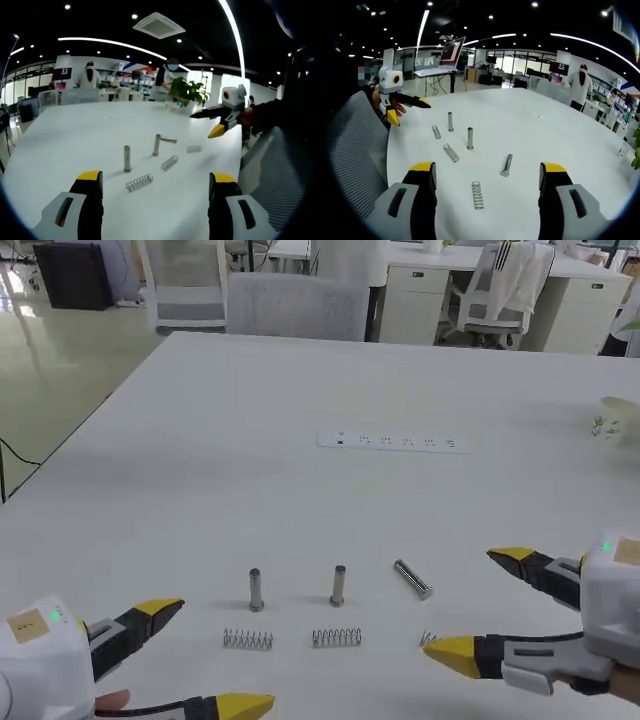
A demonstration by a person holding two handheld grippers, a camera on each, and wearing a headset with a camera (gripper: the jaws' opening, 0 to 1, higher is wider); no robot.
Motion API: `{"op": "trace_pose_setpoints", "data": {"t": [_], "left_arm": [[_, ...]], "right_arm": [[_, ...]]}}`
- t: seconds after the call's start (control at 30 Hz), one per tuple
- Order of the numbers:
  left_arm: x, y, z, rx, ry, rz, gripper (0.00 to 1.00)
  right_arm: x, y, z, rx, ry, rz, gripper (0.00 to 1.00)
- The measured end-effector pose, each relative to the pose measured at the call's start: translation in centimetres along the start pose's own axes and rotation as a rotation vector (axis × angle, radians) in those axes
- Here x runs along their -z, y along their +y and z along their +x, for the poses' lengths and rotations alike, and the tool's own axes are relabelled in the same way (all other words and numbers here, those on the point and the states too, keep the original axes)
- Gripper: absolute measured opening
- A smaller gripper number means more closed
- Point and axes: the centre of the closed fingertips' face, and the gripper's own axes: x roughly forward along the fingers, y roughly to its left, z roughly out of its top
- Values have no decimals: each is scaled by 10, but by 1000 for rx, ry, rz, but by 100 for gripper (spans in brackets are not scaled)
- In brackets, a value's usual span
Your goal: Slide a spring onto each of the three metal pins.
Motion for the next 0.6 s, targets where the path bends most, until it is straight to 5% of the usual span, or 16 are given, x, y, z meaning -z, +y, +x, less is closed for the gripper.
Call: {"op": "trace_pose_setpoints", "data": {"t": [0.6], "left_arm": [[-4,-1,1,-5,-6,5,84]], "right_arm": [[-14,-21,21,16,9,-33,81]]}}
